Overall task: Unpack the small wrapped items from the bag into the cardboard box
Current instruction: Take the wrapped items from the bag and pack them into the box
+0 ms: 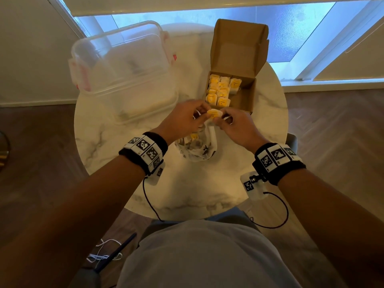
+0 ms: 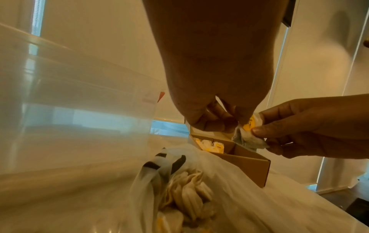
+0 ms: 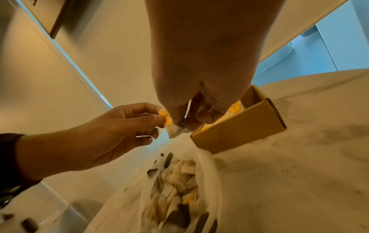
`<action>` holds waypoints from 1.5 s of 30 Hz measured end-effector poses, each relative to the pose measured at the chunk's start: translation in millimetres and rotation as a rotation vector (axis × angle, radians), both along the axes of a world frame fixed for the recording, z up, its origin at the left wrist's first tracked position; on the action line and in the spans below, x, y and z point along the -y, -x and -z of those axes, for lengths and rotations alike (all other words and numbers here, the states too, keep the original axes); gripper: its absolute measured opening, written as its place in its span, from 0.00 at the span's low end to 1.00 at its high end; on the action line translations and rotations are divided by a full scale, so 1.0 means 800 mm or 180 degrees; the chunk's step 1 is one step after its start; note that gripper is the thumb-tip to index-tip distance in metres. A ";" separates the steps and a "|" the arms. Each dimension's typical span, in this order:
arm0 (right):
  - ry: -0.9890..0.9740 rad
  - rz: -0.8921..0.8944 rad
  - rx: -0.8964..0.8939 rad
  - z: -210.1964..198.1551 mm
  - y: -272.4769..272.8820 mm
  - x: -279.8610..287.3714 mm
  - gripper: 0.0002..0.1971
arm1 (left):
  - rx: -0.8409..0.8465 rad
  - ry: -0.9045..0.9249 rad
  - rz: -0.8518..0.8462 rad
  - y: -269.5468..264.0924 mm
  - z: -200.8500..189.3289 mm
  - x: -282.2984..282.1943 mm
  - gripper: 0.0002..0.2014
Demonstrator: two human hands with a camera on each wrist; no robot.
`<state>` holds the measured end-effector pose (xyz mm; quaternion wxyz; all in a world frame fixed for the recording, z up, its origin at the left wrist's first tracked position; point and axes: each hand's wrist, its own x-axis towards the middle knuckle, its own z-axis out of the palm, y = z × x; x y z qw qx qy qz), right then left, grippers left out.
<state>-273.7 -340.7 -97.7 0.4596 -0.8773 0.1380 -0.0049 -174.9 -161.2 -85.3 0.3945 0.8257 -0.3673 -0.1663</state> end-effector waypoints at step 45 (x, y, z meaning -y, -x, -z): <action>0.0501 0.1284 -0.0709 0.040 -0.128 0.102 0.11 | 0.0326 -0.0476 0.0220 -0.048 0.077 0.085 0.12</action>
